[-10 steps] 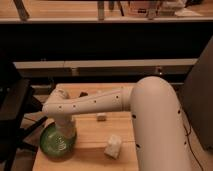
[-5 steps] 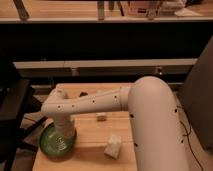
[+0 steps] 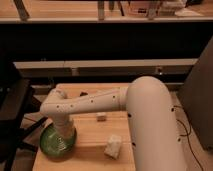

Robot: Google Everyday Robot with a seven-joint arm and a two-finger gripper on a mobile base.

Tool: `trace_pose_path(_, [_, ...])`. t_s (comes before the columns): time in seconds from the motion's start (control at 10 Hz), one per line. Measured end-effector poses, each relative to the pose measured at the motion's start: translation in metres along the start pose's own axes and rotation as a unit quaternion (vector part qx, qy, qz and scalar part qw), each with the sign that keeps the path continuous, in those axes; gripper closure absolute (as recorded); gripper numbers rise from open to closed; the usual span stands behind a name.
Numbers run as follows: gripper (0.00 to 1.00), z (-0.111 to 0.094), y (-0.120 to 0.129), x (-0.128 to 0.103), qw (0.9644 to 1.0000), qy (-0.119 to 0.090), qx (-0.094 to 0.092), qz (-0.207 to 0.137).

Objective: Push the ceramic bowl across the table

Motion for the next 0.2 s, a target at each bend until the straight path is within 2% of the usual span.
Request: trace_pose_path(0.2, [1.0,0.0015,0.0031,-0.0023,1.0,-0.002,0.001,-0.003])
